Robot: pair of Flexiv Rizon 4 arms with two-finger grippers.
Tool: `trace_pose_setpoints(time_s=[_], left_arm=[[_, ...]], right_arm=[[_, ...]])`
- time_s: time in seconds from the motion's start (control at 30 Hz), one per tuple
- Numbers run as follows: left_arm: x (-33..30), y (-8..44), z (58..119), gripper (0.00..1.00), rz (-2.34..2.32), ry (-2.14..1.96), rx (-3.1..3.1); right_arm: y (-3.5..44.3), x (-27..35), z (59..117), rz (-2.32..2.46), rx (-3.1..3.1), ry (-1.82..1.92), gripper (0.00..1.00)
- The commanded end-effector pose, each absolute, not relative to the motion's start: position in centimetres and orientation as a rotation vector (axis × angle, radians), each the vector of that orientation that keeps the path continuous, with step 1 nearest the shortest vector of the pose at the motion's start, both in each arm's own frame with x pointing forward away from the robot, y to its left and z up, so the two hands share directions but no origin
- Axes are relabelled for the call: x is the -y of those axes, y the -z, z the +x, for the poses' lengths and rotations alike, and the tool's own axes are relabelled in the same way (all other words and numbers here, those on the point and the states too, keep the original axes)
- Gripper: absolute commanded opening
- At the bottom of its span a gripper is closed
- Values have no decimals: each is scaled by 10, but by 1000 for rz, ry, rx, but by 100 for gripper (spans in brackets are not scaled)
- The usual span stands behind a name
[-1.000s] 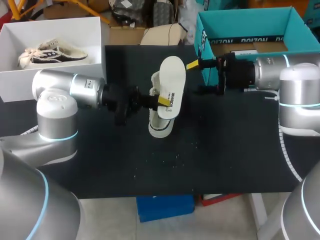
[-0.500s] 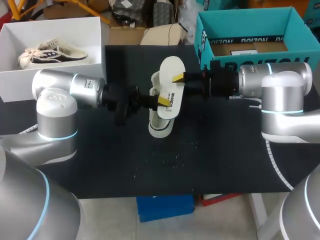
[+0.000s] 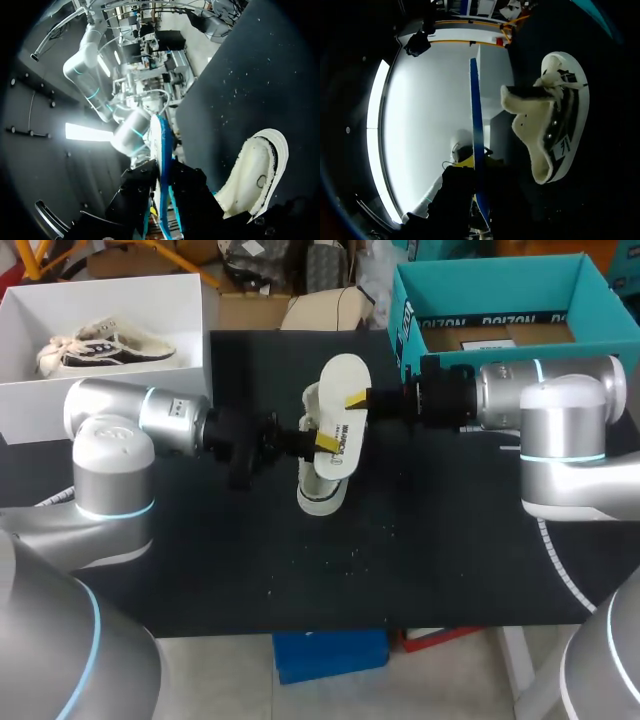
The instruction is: Take the shoe out of the shoebox, open the shoe tongue, remove and reinsert the insole, then place the shoe into the shoebox
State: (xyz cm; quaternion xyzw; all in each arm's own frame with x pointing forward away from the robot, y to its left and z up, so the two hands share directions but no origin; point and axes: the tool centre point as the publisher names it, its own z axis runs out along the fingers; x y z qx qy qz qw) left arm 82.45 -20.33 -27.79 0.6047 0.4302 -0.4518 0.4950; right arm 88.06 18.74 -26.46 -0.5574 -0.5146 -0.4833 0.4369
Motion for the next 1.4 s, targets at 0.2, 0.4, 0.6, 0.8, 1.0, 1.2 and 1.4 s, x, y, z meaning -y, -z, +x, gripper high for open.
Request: trace_pose_setpoints(time_s=[0.2, 0.4, 0.6, 0.8, 1.0, 1.2, 1.4], left_arm=[[136, 255, 799, 100, 1835, 537, -1597], [134, 238, 795, 100, 1966, 310, -1768], [160, 227, 800, 100, 2102, 109, -1947], [172, 213, 802, 100, 2145, -17, -2012], [179, 204, 803, 100, 2128, -33, -2002], [186, 201, 802, 100, 2134, -31, -1976], [188, 202, 801, 100, 2127, -10, -1975]], right_arm=[[264, -189, 880, -1392, 1279, 1203, 0], [264, -189, 880, -1392, 1279, 1203, 0], [264, -189, 880, -1392, 1279, 1203, 0], [264, -189, 880, -1392, 1279, 1203, 0], [264, -189, 880, -1392, 1279, 1203, 0], [264, -189, 880, -1392, 1279, 1203, 0], [264, -189, 880, -1392, 1279, 1203, 0]])
